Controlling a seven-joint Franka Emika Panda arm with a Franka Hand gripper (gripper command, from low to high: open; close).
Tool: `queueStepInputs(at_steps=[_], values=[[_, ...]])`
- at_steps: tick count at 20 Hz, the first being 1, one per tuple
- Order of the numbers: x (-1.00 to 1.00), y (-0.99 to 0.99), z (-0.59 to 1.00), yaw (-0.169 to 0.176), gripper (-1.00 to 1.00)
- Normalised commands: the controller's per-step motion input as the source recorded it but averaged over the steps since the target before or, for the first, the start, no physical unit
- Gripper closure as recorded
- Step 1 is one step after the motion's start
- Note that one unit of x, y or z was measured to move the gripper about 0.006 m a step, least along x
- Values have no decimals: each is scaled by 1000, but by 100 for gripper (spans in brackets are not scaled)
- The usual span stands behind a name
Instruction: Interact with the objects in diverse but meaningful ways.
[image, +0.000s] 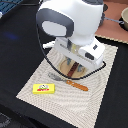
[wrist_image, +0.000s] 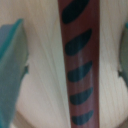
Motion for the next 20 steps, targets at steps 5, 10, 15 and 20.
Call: queueStepInputs(at_steps=[5,10,15,20], values=[[-254,-13,1000,42,-100],[-170,-189,807,15,-100],[-89,-483,114,-55,-100],[-147,-661,-51,-136,-100]])
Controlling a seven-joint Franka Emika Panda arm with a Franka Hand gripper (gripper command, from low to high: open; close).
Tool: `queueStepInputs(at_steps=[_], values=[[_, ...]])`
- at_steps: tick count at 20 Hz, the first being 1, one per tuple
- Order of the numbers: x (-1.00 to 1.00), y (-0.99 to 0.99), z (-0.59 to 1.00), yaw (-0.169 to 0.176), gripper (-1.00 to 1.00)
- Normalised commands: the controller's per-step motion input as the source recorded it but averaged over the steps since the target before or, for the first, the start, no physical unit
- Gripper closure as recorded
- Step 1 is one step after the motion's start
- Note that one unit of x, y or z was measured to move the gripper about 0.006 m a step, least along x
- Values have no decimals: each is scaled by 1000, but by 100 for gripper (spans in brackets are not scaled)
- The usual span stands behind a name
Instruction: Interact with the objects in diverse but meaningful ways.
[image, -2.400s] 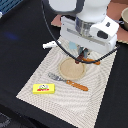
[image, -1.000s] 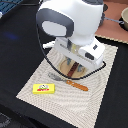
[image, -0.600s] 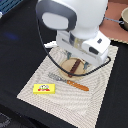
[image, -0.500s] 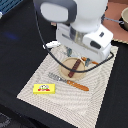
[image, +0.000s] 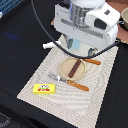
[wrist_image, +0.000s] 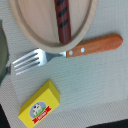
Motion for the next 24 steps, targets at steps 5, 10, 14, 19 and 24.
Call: queueStepInputs(at_steps=[5,10,14,19,24], values=[[-177,-606,-116,-157,-100],[-317,-541,-267,-160,-100],[-366,-531,-350,-152,-100],[-352,-550,-382,-143,-100],[-293,-433,-419,-93,-100]])
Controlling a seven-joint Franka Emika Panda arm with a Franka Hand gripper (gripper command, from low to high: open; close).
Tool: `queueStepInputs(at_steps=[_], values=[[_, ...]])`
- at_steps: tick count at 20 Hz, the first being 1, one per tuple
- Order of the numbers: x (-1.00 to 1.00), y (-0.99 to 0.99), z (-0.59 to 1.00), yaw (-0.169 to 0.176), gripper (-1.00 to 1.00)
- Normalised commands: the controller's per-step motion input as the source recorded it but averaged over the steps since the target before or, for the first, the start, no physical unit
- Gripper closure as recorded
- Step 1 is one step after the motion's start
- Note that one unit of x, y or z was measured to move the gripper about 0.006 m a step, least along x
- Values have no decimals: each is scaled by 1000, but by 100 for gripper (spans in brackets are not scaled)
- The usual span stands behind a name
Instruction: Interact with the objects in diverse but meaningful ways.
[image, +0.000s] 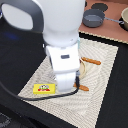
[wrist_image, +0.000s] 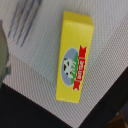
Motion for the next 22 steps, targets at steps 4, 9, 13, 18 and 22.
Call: queueStepInputs(at_steps=[4,9,13,18,22], values=[[-304,-199,-579,-26,-100],[-249,-73,-582,-18,-100],[-276,-31,-594,-13,100],[-239,-85,-411,-6,100],[-63,-117,-53,0,100]])
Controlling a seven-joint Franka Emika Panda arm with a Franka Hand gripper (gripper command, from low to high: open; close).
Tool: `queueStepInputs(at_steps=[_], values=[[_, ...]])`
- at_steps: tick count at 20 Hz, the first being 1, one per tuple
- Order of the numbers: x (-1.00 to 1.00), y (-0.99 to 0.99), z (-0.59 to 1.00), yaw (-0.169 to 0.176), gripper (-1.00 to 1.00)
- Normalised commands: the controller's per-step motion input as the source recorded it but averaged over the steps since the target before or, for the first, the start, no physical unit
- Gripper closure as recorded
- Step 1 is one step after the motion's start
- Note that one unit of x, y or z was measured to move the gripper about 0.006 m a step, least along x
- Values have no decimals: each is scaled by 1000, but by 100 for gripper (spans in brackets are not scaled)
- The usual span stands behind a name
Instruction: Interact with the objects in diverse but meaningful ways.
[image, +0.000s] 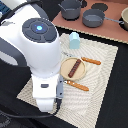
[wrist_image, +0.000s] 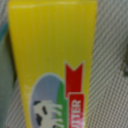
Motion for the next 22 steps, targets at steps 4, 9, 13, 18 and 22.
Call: queueStepInputs(at_steps=[4,9,13,18,22], values=[[-112,-82,-15,0,100],[-624,415,697,123,100],[-704,584,928,113,100],[-759,549,557,73,100],[-868,560,90,12,100]])
